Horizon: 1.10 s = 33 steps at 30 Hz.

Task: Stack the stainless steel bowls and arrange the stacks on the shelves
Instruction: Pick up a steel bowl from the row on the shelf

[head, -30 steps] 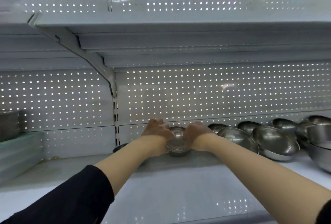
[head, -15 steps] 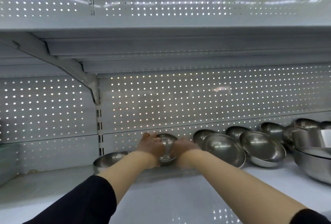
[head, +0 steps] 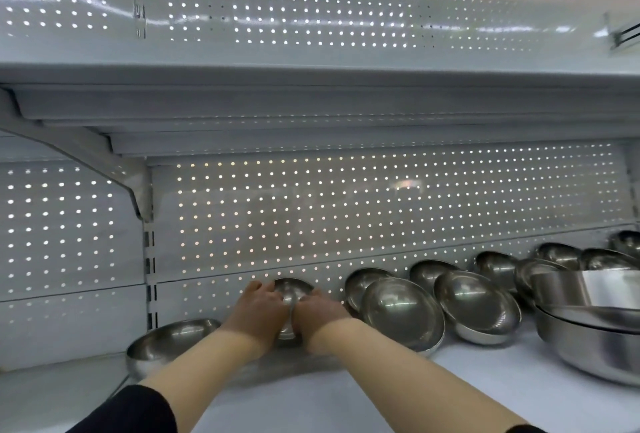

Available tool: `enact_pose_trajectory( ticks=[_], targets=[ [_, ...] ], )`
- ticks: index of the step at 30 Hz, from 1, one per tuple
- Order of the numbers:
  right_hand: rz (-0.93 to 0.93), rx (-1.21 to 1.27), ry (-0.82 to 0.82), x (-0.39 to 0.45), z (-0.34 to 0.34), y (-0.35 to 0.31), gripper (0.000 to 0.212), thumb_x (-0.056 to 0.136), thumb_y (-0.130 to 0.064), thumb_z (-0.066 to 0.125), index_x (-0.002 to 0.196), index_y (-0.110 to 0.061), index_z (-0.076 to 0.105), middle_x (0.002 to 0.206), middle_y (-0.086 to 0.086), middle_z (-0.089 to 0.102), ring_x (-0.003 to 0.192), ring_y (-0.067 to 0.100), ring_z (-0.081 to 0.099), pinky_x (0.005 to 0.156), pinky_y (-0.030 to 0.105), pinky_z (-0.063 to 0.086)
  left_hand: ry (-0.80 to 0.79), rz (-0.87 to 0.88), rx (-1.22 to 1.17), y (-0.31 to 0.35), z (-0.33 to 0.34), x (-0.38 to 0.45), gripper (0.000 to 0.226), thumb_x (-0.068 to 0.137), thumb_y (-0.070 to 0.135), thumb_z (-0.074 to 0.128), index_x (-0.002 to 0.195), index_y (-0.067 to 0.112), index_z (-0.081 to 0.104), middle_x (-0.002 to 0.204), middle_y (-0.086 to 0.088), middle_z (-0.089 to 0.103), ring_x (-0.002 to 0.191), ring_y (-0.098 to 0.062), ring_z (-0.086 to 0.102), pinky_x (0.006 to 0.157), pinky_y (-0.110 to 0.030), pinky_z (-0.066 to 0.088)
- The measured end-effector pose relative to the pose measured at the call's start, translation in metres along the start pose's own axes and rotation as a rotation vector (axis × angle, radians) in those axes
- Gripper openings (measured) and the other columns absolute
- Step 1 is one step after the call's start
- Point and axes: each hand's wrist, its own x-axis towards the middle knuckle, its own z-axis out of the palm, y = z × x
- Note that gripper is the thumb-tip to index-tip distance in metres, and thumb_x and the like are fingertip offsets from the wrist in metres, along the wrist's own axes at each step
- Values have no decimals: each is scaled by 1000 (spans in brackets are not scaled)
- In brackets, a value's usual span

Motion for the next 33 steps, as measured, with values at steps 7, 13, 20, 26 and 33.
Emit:
enact_pose_trajectory(
  ticks=[7,13,20,26,33],
  targets=[
    [-4,-16,17,4,2,-2,32,89,-1,52,120,-6,57,131,13,51,128,30,36,99,44,44,-29,3,-36,-5,6,-1,27,85,14,50,108,17,64,118,-1,57,120,-23,38,96,-33,24],
    [-2,-60,34,7,4,-3,36,88,2,53,123,-3,53,133,15,49,128,31,35,99,44,42,-67,2,-11,-6,5,0,26,84,10,51,105,15,65,115,-3,60,118,-24,39,95,-33,25],
    [-32,-107,102,-1,-9,-3,30,92,0,44,120,-4,57,127,14,56,125,32,40,94,39,41,-32,30,-1,-6,-11,-5,30,87,14,45,110,14,64,119,-2,58,121,-21,38,99,-30,23],
    [-56,-138,38,-25,-37,0,33,90,-9,55,122,-11,58,135,4,51,137,22,28,104,31,33,-109,34,15,-7,-52,-26,30,86,26,56,115,19,62,120,4,57,122,-20,36,101,-31,23],
    [-225,-66,161,-77,-71,-27,23,88,-10,54,107,-9,67,112,9,59,116,27,46,85,33,45,38,75,-51,-28,-86,-94,25,88,34,53,110,36,65,101,6,58,108,-22,39,86,-31,22]
  ],
)
